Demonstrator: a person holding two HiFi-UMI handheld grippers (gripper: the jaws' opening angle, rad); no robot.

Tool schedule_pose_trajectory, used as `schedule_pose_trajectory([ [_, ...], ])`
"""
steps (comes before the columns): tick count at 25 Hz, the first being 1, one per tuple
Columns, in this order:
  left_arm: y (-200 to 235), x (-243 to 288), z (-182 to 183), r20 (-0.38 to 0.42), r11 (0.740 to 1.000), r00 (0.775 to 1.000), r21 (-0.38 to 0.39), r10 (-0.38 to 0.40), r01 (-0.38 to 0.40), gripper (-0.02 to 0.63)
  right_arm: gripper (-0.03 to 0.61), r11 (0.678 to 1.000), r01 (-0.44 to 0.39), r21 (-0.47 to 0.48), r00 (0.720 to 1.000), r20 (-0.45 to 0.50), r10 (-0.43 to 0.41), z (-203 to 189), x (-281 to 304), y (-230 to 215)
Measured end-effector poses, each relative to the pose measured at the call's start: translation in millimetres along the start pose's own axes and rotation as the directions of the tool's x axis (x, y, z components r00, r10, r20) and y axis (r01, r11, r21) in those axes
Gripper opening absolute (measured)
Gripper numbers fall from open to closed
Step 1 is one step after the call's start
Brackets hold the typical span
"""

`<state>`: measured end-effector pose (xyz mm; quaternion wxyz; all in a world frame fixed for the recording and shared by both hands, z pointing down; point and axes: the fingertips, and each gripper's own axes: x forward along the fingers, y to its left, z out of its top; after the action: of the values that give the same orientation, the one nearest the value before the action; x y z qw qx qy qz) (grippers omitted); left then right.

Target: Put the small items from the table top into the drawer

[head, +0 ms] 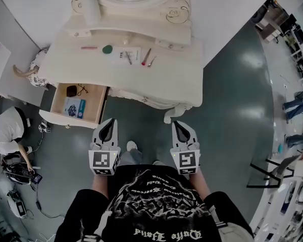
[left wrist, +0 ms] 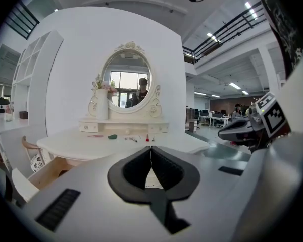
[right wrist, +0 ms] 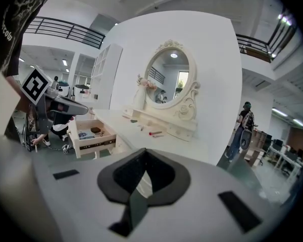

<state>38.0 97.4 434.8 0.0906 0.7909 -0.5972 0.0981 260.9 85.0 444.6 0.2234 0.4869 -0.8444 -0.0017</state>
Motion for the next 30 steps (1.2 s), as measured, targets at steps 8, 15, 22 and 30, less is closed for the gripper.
schedule_pose_trajectory([
  [8,39,16,11,0.010,0.999,0.999,0.025,-0.047,0.047,0.015,0.009,0.997,0.066,0.040,0.998,-0.015,-0.065,12,24,14],
  [15,54,20,15,0.012,0.998,0.998,0.024,-0.059,0.058,0.015,0.009,0.994,0.081,0.067,0.996,-0.030,-0.079,18,31,21],
  [22,55,18,10,-0.002,0.998,0.998,0.011,-0.055,0.055,0.015,0.009,0.993,0.080,0.082,0.996,-0.048,-0.077,17,37,19],
  [30,64,27,8,-0.023,1.000,1.000,0.002,-0.001,0.001,0.015,0.009,0.996,0.044,0.084,0.999,-0.035,-0.041,19,62,7],
])
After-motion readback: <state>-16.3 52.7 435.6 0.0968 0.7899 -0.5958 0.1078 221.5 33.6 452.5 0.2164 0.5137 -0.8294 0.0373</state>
